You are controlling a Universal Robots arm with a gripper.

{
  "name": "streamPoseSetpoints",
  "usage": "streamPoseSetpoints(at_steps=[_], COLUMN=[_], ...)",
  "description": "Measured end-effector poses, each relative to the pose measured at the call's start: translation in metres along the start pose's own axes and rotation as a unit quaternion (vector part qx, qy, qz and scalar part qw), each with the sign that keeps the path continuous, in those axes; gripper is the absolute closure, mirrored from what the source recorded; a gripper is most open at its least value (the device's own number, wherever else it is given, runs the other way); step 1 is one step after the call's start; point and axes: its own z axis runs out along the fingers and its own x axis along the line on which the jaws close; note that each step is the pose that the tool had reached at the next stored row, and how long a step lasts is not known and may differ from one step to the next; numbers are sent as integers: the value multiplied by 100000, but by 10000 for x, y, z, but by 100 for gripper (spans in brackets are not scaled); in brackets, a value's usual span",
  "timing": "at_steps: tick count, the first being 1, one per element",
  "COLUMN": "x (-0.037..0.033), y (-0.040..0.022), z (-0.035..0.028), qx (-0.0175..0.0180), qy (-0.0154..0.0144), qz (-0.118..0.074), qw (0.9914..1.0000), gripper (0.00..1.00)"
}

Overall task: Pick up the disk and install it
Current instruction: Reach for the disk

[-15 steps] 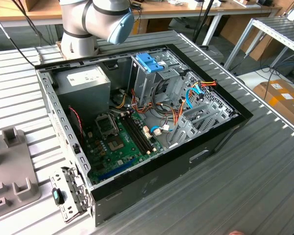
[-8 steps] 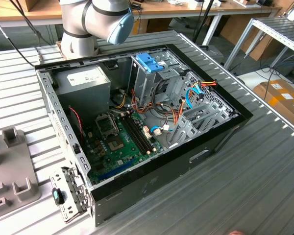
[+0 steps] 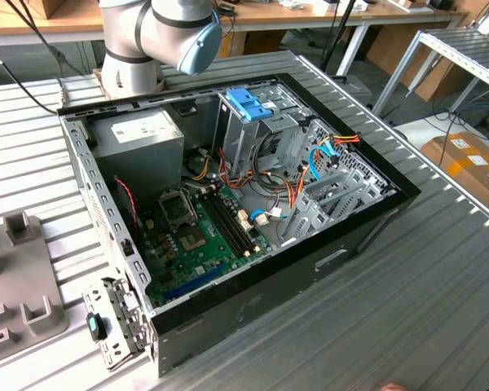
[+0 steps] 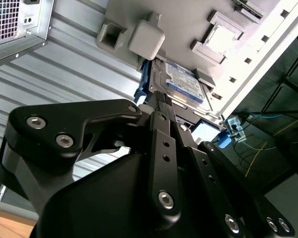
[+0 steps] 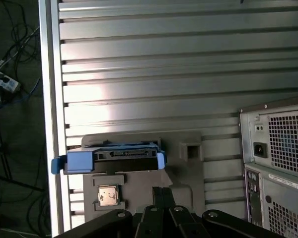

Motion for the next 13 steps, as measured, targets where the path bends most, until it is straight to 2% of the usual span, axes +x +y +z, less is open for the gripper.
streamPoseSetpoints(at_steps=[8, 10, 13], x=[155, 241, 325], y=[-12, -18, -24], z=[0, 1, 2], qx=[2, 11, 19], qy=[0, 2, -2], qz=[0, 0, -1], qw=[100000, 100000, 100000], gripper=[89, 89, 89])
